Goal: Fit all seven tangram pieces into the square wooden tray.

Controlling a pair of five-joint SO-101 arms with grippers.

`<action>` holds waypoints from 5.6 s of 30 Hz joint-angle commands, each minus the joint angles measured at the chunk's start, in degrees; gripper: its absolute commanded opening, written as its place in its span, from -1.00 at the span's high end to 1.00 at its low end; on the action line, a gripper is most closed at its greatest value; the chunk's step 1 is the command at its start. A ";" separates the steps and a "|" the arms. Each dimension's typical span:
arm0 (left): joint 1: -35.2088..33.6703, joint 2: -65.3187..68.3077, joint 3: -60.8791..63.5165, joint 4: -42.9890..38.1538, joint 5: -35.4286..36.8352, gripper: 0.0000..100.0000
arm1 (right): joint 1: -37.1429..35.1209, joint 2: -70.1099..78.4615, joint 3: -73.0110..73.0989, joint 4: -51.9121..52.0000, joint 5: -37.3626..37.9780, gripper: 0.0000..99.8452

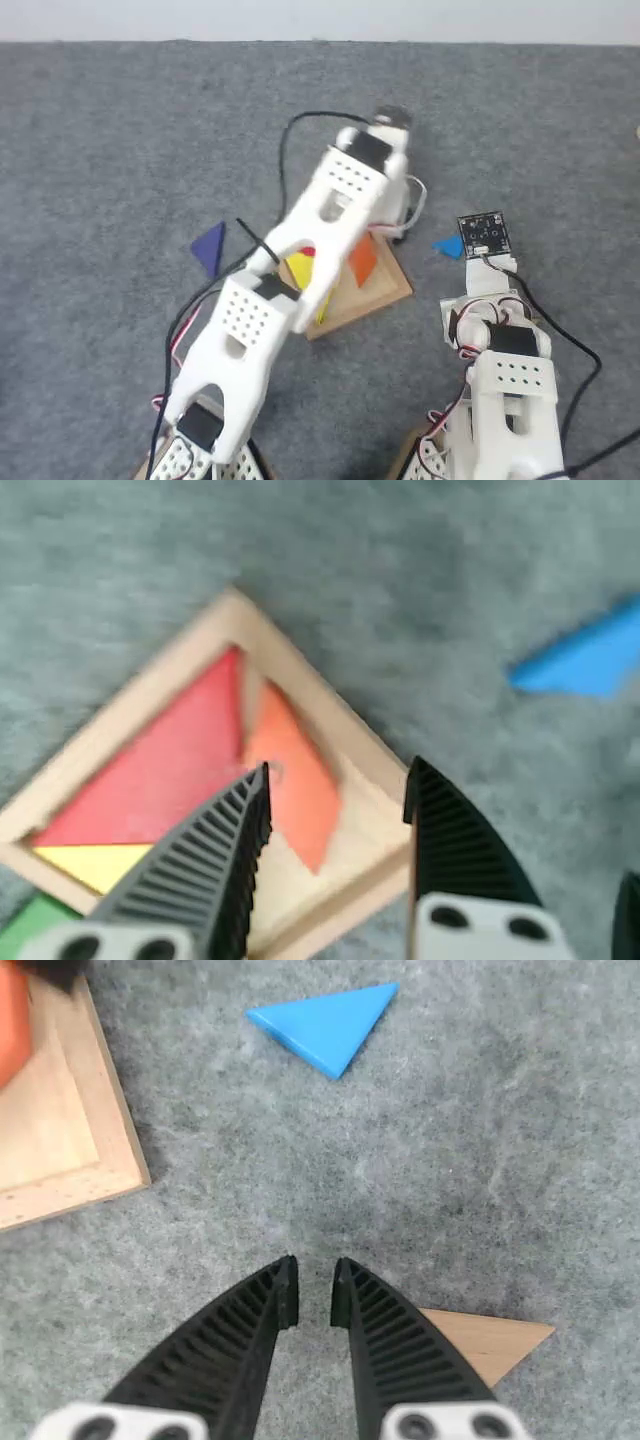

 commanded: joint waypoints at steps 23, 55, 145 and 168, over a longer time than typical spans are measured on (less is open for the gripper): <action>-8.53 -56.00 56.92 -13.89 -22.59 0.70 | 1.98 -1.27 -2.99 -0.57 -0.26 0.82; -36.22 -70.86 82.42 -24.62 -27.52 0.70 | 13.41 -1.01 2.55 8.57 37.89 0.41; -37.27 -70.59 94.46 -33.85 -27.43 0.70 | 4.53 48.57 -32.18 0.13 45.36 0.86; -36.92 -70.59 99.12 -38.86 -27.69 0.70 | 10.59 22.99 -23.74 8.48 34.37 0.59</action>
